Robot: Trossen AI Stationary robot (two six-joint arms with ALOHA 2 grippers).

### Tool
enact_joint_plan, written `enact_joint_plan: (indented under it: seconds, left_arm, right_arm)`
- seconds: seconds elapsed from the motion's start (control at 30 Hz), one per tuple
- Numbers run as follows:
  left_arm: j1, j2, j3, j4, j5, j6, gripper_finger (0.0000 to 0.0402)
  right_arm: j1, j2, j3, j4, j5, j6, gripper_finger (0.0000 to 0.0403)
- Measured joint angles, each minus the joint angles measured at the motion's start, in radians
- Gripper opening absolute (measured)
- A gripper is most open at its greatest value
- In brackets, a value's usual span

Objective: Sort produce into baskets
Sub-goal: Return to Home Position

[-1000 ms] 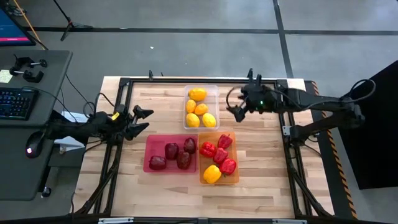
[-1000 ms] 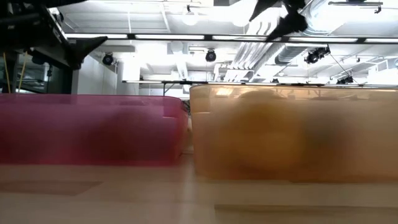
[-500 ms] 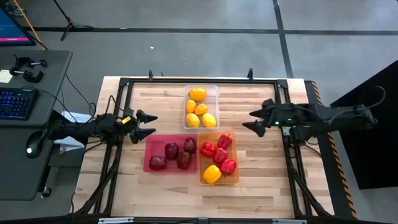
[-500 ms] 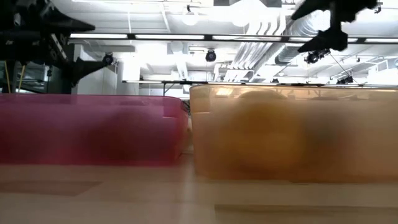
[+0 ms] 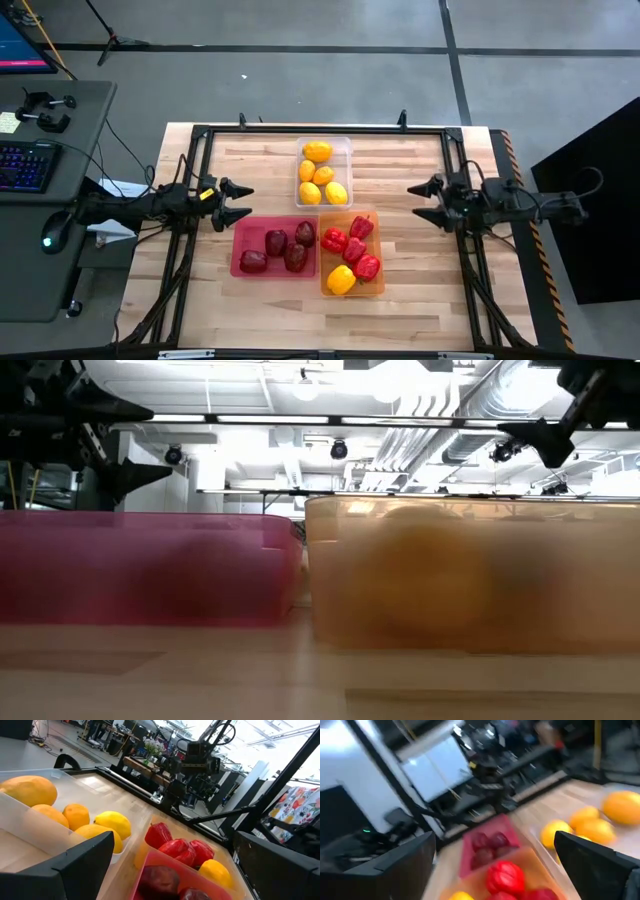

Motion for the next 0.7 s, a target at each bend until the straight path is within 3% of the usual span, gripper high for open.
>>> enact_joint_plan:
  seconds: [0.27,0.47,0.7]
  left_arm:
    - [0.0,0.0,0.0,0.001,0.0,0.001,0.0397]
    - [0.0,0.0,0.0,0.002,0.0,0.001,0.0397]
    - [0.0,0.0,0.0,0.001,0.0,0.001,0.0397]
  right_arm:
    - [0.0,-0.118,-0.145,0.189,-0.155,-0.084,0.0396]
    - [-0.002,-0.117,-0.234,0.275,-0.155,-0.154,0.0396]
    - [-0.003,-0.107,-0.233,0.11,-0.086,-0.148,0.0396]
